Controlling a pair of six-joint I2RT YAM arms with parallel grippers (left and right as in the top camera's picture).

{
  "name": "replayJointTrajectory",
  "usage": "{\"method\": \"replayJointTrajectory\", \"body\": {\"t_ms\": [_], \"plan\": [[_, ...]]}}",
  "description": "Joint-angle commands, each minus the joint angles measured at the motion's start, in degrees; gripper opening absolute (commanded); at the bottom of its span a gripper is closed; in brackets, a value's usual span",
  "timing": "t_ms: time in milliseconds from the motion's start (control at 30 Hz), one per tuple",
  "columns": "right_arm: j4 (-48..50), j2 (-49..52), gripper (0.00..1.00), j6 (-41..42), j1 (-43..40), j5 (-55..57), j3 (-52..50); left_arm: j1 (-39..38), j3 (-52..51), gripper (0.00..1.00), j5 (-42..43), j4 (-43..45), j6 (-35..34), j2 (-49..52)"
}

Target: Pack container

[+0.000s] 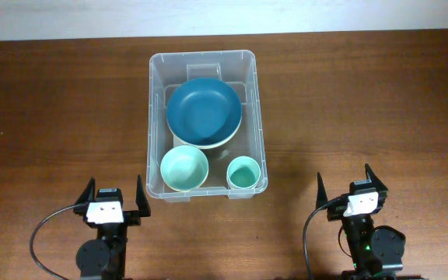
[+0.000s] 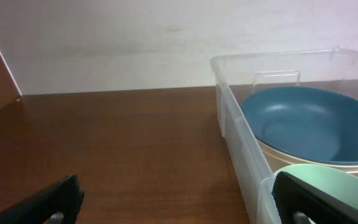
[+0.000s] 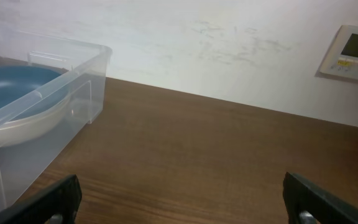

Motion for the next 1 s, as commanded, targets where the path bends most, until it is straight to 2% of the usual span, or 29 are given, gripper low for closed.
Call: {"method": "replayJointTrajectory", "body": {"t_ms": [0,67,200,967], "plan": [[-0.4,-0.4,0.99,-0.4,-0.3,-0.5,-0.3,0.1,-0.4,1.00,-0.7,2.4,1.9,-0.6],[-0.4,-0.4,0.99,-0.4,-0.3,-0.5,-0.3,0.1,-0.4,1.00,-0.6,3.9,2.6,-0.6],[-0.4,-0.4,0.99,-0.4,-0.3,-0.5,-0.3,0.1,-0.3,1.00,-0.1,-0.7,2.6,-0.5],[-0.4,-0.4,0.99,-0.4,-0.3,-0.5,-0.3,0.2,-0.3,1.00,-0.2,-0.7,2.6,-0.5]]}}
